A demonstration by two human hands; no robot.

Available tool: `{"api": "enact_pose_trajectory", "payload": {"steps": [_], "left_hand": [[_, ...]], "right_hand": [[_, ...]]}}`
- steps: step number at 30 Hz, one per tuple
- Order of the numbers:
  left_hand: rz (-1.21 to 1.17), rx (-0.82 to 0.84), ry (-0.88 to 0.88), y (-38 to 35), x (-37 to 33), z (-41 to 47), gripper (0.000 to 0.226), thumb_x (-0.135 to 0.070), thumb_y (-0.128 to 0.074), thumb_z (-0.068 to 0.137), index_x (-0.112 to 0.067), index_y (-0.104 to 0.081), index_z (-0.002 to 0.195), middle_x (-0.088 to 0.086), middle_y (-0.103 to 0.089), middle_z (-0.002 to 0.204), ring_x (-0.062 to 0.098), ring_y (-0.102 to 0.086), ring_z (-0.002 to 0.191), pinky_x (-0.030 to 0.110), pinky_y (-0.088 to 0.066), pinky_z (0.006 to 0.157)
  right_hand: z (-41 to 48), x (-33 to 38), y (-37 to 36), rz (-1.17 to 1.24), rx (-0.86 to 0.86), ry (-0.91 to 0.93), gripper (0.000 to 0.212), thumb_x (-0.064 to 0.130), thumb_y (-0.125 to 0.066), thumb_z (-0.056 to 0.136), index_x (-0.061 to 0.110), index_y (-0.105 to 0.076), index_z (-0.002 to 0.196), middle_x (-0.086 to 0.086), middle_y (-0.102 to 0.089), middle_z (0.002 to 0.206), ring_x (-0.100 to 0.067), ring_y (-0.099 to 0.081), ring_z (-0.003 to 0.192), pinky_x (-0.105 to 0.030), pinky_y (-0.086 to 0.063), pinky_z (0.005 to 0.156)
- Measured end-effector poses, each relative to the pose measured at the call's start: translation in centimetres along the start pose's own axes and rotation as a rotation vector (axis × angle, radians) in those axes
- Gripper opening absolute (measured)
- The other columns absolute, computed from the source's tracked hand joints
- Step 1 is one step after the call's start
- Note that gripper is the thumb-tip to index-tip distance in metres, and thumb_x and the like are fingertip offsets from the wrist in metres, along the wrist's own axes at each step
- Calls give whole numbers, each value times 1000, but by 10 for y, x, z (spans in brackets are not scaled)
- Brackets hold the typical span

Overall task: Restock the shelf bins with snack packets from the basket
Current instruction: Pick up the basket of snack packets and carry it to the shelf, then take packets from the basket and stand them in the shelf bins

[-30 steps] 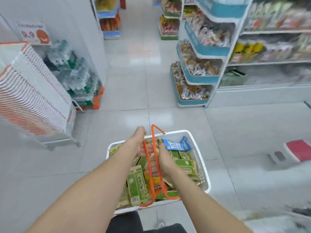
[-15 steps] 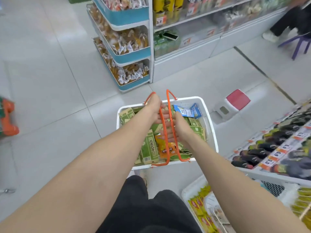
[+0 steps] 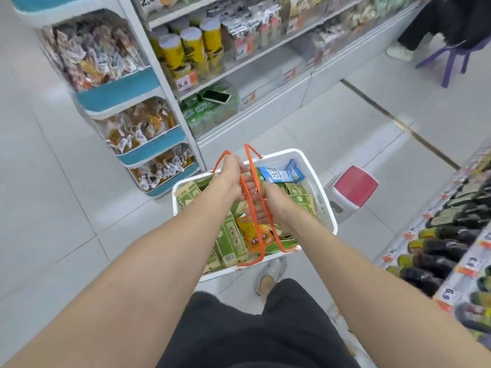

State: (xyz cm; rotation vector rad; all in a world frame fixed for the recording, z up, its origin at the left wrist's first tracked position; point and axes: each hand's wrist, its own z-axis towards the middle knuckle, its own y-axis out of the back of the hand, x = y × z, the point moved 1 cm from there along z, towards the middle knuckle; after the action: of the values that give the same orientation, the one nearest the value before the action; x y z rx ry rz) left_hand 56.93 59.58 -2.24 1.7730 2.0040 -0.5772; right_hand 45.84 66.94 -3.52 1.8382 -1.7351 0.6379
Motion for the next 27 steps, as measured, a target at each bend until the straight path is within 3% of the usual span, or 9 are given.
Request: {"api": "enact_pose_trajectory", "payload": {"steps": [4,7,11,15,20,24,27], "left_hand": [[-14,3,7,-52,-63,50,7,-21,-46,73,-19,-52,78,7,-52,77,21,-40,52,29,-38,56],[-59,34,15,-87,-115,83,10,-19,-45,79,-17,-54,76,6,-52,68,23,-45,53,30,-41,58],[-104,50,6,-134,-174,137,24,-17,-47,77,-14,-57,98,10,-56,78,23,-49,64,32,-45,61],[-99,65,2,-176,-234,184,22,-14,-44,75,-15,-55,95,12,-59,82,23,-51,65,33,-48,67],[-118,34,34,-209,-280,258,52,-15,-45,55,-20,-51,106,13,-63,101,23,-52,73,36,-49,69],[-131,64,46,-233,-313,298,40,-14,-45,60,-16,-46,100,13,-64,104,27,-57,78,39,-54,68],[-132,26,53,-252,-336,320,14,-10,-42,71,-18,-41,81,13,-60,89,27,-55,75,39,-53,68]], "right_hand": [[59,64,48,-12,26,-7,49,28,-44,80,0,-68,112,-24,-77,91,-37,-76,80,-40,-62,73],[101,111,80,-46,35,14,49,19,-45,72,1,-69,111,-23,-77,93,-39,-77,87,-46,-64,80],[165,166,121,-57,0,21,45,16,-48,72,-1,-70,108,-21,-78,91,-37,-78,88,-48,-64,85],[229,219,157,-54,-34,8,44,18,-49,74,-2,-69,108,-22,-78,93,-32,-77,81,-37,-64,71],[292,270,185,-93,-4,-30,48,23,-51,70,1,-69,109,-24,-77,98,-34,-75,82,-37,-61,71],[338,304,209,-168,37,-64,54,25,-49,70,2,-67,115,-19,-79,93,-33,-76,84,-41,-61,76],[373,323,230,-213,69,-74,43,19,-47,80,6,-68,114,-17,-79,92,-29,-76,79,-32,-55,68]]}}
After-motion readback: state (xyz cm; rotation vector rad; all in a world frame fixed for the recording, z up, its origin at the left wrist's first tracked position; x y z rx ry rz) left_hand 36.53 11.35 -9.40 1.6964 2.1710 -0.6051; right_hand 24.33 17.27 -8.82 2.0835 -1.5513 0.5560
